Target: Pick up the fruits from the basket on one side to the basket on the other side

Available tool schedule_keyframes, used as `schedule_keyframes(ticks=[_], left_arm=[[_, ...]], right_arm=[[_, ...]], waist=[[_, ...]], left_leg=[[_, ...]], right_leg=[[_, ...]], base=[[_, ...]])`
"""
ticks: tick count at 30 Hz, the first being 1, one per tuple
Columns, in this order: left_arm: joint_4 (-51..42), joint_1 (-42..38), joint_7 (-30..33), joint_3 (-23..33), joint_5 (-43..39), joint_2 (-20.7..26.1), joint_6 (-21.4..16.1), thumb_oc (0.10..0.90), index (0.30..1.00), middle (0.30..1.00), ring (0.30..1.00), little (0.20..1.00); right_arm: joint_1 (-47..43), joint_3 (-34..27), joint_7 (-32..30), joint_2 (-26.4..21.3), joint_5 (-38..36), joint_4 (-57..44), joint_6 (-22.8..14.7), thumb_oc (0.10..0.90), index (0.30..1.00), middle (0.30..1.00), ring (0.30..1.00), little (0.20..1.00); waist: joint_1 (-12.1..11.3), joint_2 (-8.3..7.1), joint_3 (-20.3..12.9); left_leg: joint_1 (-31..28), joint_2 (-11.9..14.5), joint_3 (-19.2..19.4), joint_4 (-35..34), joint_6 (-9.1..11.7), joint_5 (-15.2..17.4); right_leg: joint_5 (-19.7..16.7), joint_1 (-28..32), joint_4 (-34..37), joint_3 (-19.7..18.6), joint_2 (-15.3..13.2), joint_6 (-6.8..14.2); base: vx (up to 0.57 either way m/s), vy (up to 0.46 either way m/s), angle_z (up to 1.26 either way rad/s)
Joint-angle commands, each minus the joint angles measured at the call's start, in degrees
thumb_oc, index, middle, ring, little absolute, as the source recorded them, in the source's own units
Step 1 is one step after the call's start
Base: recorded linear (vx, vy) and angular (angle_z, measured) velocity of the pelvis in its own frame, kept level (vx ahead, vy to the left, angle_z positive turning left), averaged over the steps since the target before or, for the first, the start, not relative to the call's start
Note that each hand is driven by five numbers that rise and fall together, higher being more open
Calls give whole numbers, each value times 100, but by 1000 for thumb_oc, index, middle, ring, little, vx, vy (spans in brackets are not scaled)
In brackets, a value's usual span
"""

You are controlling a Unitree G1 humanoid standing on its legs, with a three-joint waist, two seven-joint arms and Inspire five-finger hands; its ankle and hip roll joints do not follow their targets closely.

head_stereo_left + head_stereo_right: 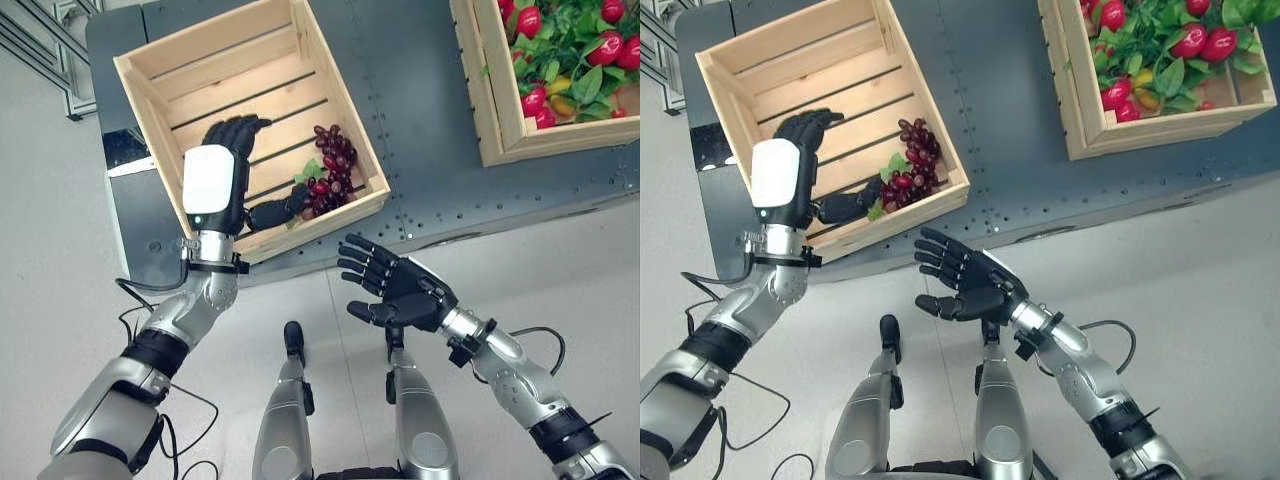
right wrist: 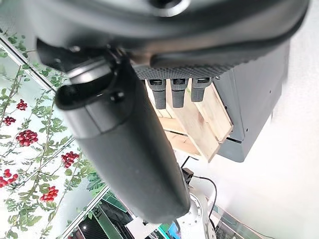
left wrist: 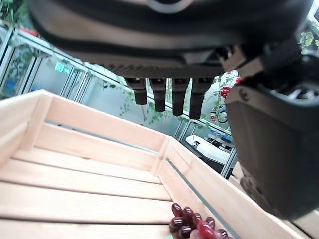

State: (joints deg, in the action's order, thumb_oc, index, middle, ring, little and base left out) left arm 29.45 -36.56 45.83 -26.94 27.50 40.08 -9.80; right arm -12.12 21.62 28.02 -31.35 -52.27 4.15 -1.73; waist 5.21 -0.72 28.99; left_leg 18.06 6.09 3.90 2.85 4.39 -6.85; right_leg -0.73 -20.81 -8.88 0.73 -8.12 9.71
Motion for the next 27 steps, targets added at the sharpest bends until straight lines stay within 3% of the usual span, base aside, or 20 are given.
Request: schedule_keyframes(ticks=[1,7,10,20,27], left_arm=[[-36,-723,743,229,294,410,114,800,900,900,900,900],[-42,-1058,651,171,580,457,339,800,900,900,900,900],[-82,-1269,171,-73,822,588,690,800,900,900,900,900],[-89,-1653,-896,-707,1454,1002,1242,800,900,900,900,900],[71,-1952,-1371,-1062,2045,982,1399,800,900,900,900,900]], right_arm=[[-19,146,47,83,-173,-739,-356,800,900,900,900,900],[-155,198,-102,184,-95,-754,-314,800,900,900,900,900],[-233,164,-197,205,-67,-765,-291,800,900,900,900,900],[-312,113,-323,109,-134,-848,-177,800,900,900,900,900],[-414,169,-488,174,-82,-848,-171,800,900,900,900,900]], waist=[[78,-249,36],[78,-228,80],[100,-212,80],[160,-168,80],[204,-190,80]], left_leg=[[469,-165,-207,1188,-128,550],[639,-198,-218,1217,-131,522],[780,-226,-218,1282,-131,522],[901,-225,-149,1203,-138,450],[1029,-231,-82,1236,-144,447]], right_leg=[[-211,-45,-123,-63,154,-477],[-245,-173,-113,-44,143,-483],[-269,-285,-118,-45,135,-478],[-376,-398,-1,-47,95,-443],[-427,-563,-14,-63,83,-431]], base=[[0,0,0],[0,0,1],[2,4,3],[23,9,0],[5,4,0]])
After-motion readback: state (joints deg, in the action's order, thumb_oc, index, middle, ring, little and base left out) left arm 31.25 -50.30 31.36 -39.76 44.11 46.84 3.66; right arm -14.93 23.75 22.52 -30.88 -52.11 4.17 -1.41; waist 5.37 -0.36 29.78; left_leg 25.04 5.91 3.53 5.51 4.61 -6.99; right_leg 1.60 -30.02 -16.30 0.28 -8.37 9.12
